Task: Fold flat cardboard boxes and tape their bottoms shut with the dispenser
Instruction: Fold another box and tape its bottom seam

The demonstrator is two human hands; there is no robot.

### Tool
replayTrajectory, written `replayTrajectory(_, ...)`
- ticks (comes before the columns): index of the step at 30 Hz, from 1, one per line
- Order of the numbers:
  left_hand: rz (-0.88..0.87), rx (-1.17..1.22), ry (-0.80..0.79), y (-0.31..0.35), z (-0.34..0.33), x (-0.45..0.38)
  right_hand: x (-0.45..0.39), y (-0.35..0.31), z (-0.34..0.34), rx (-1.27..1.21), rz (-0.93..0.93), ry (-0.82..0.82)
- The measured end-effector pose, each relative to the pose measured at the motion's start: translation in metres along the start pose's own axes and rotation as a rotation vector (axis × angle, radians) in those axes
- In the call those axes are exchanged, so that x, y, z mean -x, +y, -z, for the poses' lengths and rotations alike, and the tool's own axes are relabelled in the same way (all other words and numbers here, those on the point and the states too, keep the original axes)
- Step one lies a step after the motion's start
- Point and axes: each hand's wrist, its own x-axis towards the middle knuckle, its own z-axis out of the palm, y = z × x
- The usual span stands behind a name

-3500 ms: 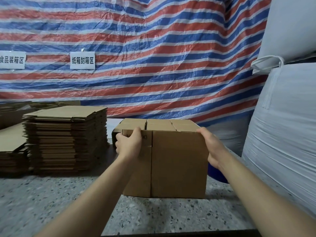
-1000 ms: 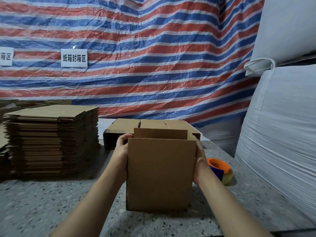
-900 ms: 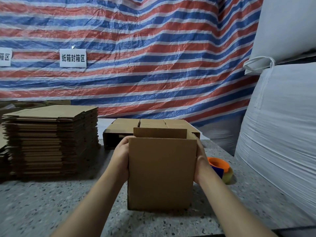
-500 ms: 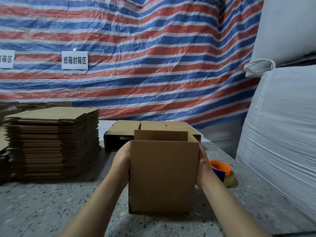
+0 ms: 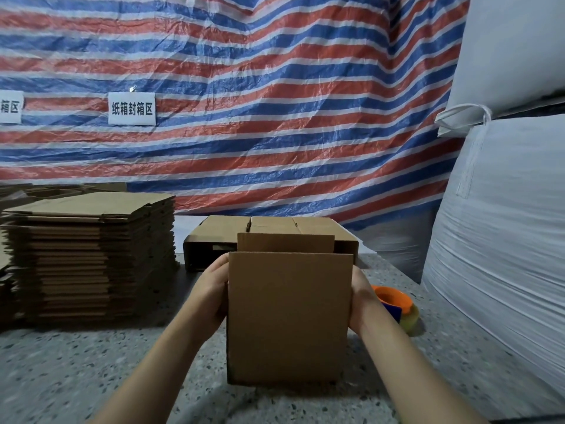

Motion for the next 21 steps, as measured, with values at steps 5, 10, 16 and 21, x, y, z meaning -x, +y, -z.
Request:
replayTrajectory(5, -0.057, -0.080, -0.012, -0.002, 0.003, 0.000, 0.000, 0.001, 0.001, 0.028, -0.009, -0.032)
replayTrajectory(10, -0.029, -0.145, -0.254, 0.005, 0.015, 0.001, -0.004, 0.001, 0.002, 0.063, 0.017, -0.045)
replayTrajectory(16, 0.028, -0.273, -0.189, 0.012, 0.015, 0.000, -0.007, 0.004, 0.009, 0.021, 0.036, -0.117)
replayTrajectory(21, 0.012, -0.069, 0.049, 0.001, -0.001, -0.005, -0.005, 0.000, 0.007, 0.033, 0.078, -0.162)
